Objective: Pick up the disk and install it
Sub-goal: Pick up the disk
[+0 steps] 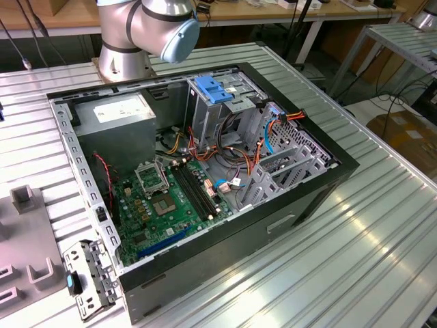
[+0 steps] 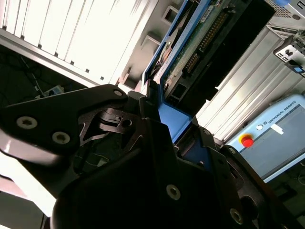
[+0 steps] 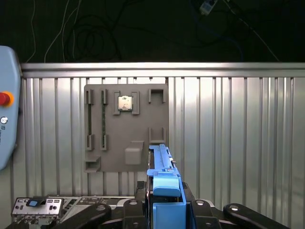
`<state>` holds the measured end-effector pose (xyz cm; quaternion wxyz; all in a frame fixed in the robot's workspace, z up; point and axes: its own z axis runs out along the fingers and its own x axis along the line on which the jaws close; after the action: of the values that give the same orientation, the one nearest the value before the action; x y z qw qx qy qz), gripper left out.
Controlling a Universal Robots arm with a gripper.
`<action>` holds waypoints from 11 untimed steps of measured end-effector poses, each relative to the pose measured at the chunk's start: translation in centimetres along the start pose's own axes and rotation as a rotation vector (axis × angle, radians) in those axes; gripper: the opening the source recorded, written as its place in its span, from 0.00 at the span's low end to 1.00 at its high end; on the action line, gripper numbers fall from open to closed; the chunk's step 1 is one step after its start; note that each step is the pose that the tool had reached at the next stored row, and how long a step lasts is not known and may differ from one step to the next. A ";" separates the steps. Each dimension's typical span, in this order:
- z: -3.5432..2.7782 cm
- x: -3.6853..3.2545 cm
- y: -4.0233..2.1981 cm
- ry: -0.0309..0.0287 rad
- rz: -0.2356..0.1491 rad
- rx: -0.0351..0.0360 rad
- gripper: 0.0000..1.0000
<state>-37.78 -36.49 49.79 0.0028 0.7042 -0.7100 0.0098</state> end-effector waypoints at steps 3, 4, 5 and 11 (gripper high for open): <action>0.00 0.00 -0.23 0.0001 0.000 -0.0001 0.37; 0.00 0.00 -0.34 0.0000 0.000 -0.0001 0.37; 0.00 0.00 -0.44 0.0001 0.000 -0.0001 0.37; 0.01 -0.01 -1.13 0.0000 0.000 0.0000 0.37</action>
<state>-36.64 -36.49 49.79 0.0028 0.7042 -0.7099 0.0098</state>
